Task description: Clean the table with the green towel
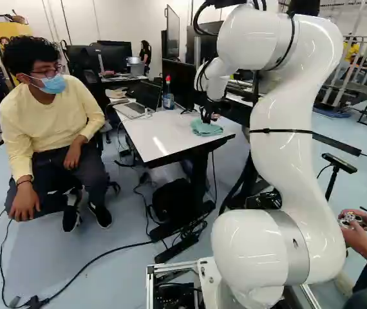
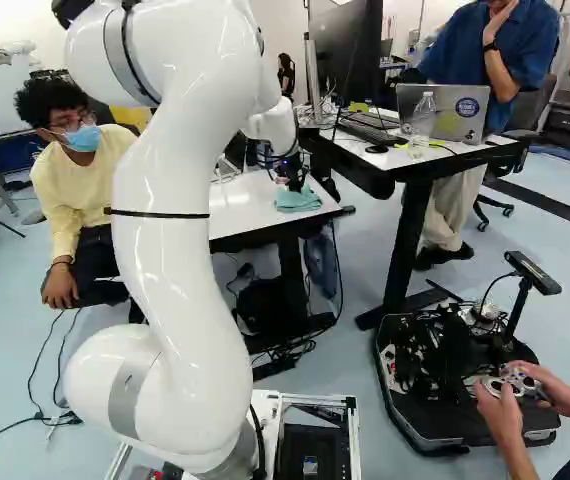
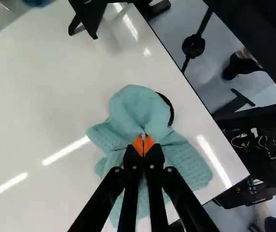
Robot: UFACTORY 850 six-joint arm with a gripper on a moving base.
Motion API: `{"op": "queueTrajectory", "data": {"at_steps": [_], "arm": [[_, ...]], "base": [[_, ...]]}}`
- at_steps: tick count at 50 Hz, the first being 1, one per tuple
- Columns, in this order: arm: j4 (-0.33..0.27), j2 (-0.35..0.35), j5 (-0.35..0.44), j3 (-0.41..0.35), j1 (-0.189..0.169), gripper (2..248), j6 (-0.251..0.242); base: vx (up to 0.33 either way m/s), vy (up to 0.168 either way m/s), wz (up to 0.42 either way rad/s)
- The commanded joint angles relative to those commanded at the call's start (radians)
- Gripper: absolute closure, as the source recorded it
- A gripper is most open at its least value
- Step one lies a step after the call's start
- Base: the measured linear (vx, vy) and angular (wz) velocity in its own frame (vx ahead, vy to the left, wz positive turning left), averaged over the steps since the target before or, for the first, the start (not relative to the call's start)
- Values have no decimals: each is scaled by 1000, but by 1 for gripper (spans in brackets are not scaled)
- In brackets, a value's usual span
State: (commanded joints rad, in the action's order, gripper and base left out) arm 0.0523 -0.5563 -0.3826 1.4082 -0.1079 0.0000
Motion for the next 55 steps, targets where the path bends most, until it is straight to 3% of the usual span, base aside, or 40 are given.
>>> {"op": "queueTrajectory", "data": {"at_steps": [15, 29, 44, 55], "arm": [[0, -25, 0, 34, 41, 225, 0], [0, 13, 0, -18, 68, 225, 0], [0, 74, 0, -101, 69, 225, 0], [0, 109, 0, -148, 47, 225, 0]], "base": [[0, 0, 0], [0, 0, 0], [0, 0, 0], [0, 0, 0]]}}
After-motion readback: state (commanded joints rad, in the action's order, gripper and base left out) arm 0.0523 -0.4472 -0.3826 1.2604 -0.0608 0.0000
